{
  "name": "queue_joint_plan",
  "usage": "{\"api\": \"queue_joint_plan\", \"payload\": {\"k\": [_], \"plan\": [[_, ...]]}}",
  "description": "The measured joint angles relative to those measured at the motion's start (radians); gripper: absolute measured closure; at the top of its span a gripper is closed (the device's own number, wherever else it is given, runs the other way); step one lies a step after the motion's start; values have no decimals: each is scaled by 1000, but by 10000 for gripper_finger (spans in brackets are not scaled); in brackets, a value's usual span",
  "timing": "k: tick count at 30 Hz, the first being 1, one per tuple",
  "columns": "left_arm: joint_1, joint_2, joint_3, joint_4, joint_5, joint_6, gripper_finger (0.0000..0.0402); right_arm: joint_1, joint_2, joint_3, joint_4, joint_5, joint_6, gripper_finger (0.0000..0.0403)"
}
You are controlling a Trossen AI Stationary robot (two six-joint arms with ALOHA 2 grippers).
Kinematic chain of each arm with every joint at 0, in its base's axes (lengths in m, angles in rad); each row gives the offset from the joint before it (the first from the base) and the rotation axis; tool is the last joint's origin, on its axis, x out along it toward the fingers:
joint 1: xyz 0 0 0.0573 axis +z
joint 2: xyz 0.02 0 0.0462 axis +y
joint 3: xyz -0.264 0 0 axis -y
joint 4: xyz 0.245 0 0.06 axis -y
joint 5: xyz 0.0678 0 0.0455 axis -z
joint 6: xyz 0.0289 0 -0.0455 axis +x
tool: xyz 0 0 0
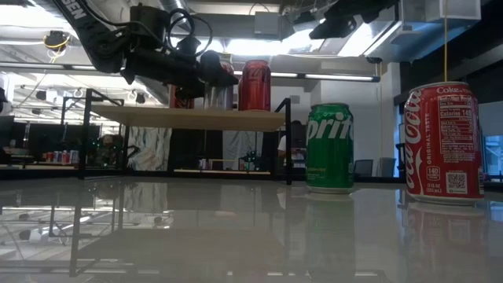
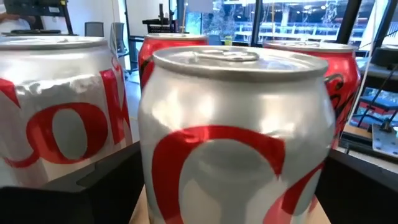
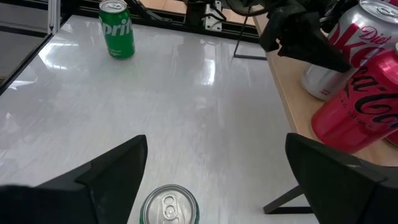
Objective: Place canned beverage on shelf
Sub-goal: Put the silver soda can on the shelf aligned with the other silver soda can
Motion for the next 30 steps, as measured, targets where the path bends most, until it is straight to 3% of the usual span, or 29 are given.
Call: {"api": "queue_joint_plan", "payload": {"k": [15,23,30], "plan": [[0,-9,0,-5,5,-2,5,0,-3,1,1,0,0,26],[-13,-89,0,-10,17,5,5,0,-3,1,1,0,0,26],[-34,-195,0,-204,21,8,5,0,-3,1,1,0,1,26]]}}
